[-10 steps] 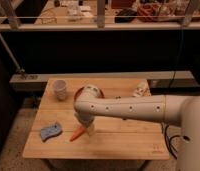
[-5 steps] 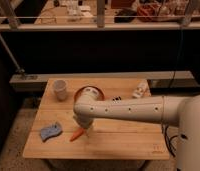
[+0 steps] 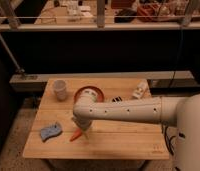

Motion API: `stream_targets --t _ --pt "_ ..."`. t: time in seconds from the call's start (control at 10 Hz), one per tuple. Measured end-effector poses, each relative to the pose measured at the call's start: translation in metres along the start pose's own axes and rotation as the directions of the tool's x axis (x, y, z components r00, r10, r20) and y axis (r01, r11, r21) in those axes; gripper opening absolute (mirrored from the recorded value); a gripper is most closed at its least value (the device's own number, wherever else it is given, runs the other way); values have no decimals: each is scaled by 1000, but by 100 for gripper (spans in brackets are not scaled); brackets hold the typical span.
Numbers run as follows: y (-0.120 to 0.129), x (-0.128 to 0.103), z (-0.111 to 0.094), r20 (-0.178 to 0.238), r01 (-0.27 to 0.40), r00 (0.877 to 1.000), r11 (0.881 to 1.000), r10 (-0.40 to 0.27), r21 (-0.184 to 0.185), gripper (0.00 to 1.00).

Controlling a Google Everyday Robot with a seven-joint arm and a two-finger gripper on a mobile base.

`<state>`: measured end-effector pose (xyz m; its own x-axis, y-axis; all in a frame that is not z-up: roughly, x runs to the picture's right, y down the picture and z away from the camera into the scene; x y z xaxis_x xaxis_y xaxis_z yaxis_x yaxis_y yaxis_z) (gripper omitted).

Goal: Place the pepper on the white sponge

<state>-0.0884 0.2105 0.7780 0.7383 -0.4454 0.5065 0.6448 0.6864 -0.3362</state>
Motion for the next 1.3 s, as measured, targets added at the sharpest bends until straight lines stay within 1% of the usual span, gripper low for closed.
stream_targets --t 0.3,1.3 --pt "-3 -7 5 10 14 1000 1000 -14 5 80" --pt "-6 -22 17 35 36 999 999 -36 6 80"
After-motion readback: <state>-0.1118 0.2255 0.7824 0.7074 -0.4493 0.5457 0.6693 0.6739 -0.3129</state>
